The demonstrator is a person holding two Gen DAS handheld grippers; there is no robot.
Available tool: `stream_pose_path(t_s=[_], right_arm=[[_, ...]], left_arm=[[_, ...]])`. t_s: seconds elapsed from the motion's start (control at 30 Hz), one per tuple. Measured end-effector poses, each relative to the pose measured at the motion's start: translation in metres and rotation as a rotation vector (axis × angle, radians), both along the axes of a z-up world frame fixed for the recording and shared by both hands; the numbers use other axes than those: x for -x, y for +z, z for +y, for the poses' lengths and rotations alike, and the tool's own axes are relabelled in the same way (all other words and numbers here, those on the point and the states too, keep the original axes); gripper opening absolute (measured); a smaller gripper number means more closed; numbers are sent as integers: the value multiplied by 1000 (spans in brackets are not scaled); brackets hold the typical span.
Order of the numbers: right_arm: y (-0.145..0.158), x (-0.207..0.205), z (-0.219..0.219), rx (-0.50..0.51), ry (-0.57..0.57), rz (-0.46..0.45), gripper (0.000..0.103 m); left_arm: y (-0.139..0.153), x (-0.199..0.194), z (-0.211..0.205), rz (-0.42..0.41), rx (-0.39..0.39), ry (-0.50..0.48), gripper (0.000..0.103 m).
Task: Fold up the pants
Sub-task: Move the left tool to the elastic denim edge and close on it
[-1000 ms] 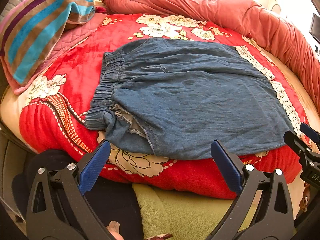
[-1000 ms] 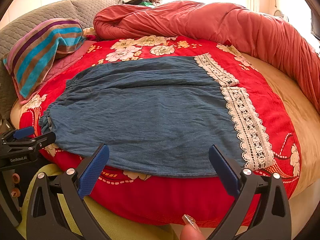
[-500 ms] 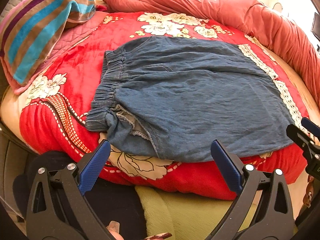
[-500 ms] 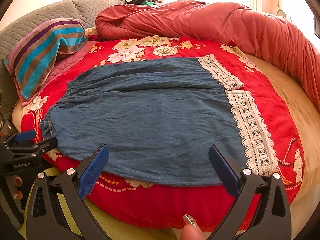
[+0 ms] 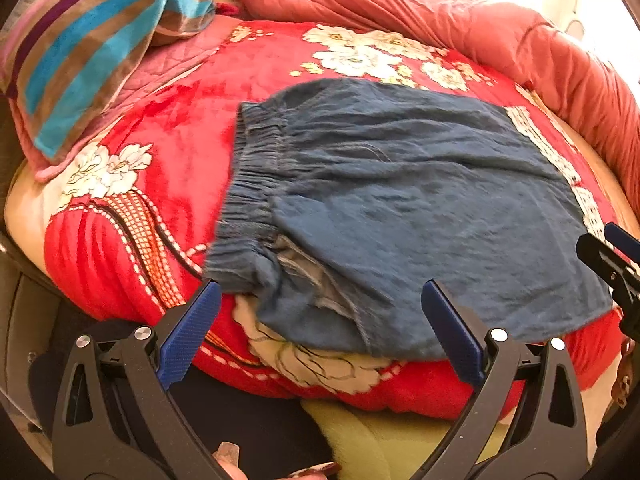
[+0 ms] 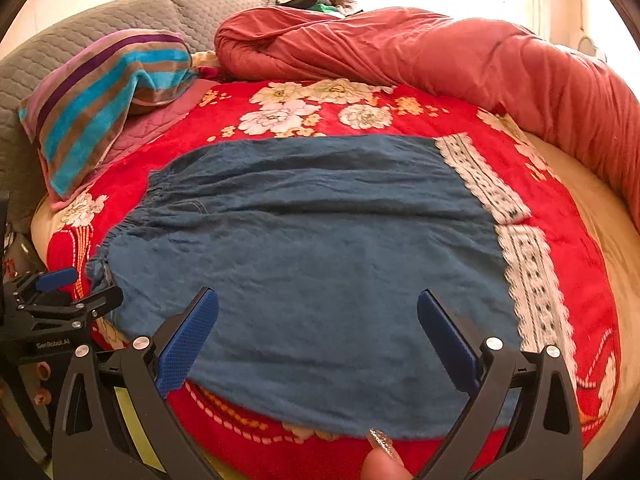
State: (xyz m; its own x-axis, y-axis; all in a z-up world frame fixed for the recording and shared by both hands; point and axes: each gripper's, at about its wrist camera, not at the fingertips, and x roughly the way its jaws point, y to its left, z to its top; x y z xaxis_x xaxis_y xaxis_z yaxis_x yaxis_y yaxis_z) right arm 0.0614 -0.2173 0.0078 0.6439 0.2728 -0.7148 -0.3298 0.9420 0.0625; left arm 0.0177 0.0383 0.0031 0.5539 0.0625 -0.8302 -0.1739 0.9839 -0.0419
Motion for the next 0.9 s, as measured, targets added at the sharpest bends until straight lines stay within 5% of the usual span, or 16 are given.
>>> stream_pose_path(t_s=[0.53, 0.9], right_arm=[[-11, -53, 44, -16, 116, 85, 99], [-12, -90, 68, 69, 162, 17, 99]], left_arm=[[-6, -31, 67, 12, 26, 139, 94], [-9, -76, 92, 43, 53, 116, 94]])
